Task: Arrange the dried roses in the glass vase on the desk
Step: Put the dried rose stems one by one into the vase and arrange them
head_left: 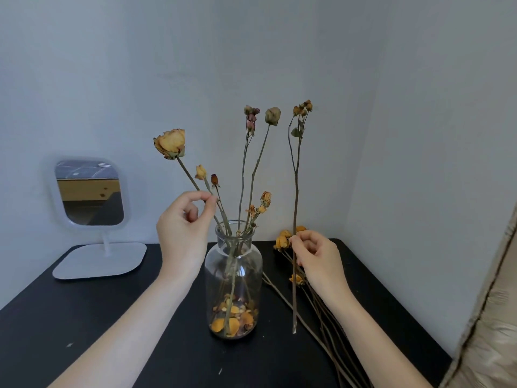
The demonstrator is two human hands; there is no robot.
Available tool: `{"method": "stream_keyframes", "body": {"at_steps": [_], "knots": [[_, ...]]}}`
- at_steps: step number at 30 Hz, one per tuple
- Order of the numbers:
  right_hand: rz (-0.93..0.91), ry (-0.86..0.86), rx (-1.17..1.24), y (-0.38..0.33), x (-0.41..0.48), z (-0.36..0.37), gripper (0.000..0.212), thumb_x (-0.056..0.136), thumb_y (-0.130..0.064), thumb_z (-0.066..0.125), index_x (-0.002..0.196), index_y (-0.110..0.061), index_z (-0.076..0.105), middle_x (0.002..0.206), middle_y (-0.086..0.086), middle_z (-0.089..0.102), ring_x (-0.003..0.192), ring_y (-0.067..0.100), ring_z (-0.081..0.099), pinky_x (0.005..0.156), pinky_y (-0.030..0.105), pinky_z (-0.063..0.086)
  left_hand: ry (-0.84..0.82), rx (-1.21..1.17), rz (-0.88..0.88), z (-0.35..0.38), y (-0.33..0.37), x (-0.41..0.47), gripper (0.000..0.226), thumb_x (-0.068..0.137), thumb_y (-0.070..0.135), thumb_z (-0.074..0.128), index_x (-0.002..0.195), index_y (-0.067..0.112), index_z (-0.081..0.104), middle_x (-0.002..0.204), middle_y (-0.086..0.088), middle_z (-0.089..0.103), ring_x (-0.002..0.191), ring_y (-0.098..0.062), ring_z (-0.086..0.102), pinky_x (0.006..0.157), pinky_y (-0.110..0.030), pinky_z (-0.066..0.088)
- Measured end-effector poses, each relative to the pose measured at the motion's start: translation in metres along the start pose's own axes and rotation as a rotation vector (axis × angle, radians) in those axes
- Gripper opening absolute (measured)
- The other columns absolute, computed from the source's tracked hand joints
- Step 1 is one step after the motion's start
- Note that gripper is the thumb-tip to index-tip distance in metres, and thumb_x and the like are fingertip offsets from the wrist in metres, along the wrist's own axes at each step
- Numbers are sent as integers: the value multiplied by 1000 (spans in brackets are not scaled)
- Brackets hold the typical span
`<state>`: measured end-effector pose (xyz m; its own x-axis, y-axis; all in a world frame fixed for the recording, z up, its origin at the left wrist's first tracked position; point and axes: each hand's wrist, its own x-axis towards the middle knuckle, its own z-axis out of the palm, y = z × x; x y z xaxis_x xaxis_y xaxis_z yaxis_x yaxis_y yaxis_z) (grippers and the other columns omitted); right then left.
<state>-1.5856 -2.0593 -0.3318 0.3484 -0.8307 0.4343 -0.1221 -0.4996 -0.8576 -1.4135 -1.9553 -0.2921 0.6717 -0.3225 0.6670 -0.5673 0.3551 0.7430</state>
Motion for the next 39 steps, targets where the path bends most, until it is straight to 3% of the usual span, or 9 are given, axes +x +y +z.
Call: {"method": "stream_keyframes", "body": {"at_steps": [10, 13, 17, 20, 23, 26, 29, 34, 39], "knots": [[-20, 3, 29, -12, 6, 3, 7, 91, -24, 55, 89, -31, 56, 64, -5, 56, 52, -7, 52, 55, 4, 45, -97, 159, -53, -12, -23, -33, 6, 81, 22, 67, 85, 25, 63, 58, 6, 42, 56, -7, 46, 55, -11, 40], [-13, 10, 58, -18, 12, 0, 6, 92, -24, 54, 91, -29, 58, 59, -7, 52, 50, -7, 52, 54, 3, 43, -119, 80, -187, -18, -34, -45, 25, 76, 32, 71, 91, 31, 52, 78, 5, 54, 74, -9, 55, 67, -19, 44], [-11, 18, 105, -33, 23, -3, 13, 93, -23, 51, 100, -18, 60, 62, -7, 52, 47, -7, 50, 50, 7, 43, -400, 112, -308, -12, -42, -44, 71, 64, 43, 78, 125, 30, 43, 113, 19, 51, 105, -3, 49, 87, -20, 38], [-44, 52, 175, -51, 35, -5, 15, 93, -21, 50, 101, -13, 61, 63, -6, 53, 44, -5, 48, 44, 8, 38, -532, 120, -313, -1, -44, -38, 61, 69, 42, 76, 121, 38, 44, 110, 26, 50, 109, -1, 46, 86, -18, 36], [-100, 55, 239, -70, 45, -5, 14, 94, -19, 48, 98, -13, 60, 61, -5, 51, 41, -3, 45, 41, 8, 35, -535, 103, -341, 4, -48, -36, 51, 69, 46, 73, 113, 41, 46, 105, 29, 51, 102, 3, 48, 85, -18, 38], [-120, 44, 295, -83, 55, -3, 12, 96, -17, 46, 94, -13, 58, 60, -4, 51, 40, -1, 43, 39, 11, 32, -480, 97, -331, 8, -47, -38, 39, 66, 46, 75, 95, 47, 47, 95, 30, 53, 89, 12, 48, 71, -9, 35], [-133, 61, 344, -89, 61, 1, 12, 96, -16, 45, 92, -13, 55, 60, -3, 52, 40, 0, 42, 38, 12, 32, -418, 106, -290, 12, -46, -41, 41, 64, 45, 78, 90, 49, 46, 92, 30, 54, 86, 16, 48, 66, -9, 34], [-150, 64, 266, -84, 62, 11, 15, 97, -19, 43, 85, -22, 52, 63, -5, 53, 46, 0, 46, 46, 13, 35, -383, 91, -280, 14, -49, -44, 49, 62, 48, 78, 100, 46, 48, 106, 24, 55, 103, 0, 51, 79, -19, 40], [-130, -100, 152, -73, 54, 24, 12, 95, -18, 47, 84, -18, 52, 66, -3, 55, 46, -3, 48, 45, 10, 36, -380, 97, -278, 15, -52, -45, 56, 62, 50, 78, 109, 42, 48, 114, 18, 56, 112, -9, 50, 91, -32, 43]]}}
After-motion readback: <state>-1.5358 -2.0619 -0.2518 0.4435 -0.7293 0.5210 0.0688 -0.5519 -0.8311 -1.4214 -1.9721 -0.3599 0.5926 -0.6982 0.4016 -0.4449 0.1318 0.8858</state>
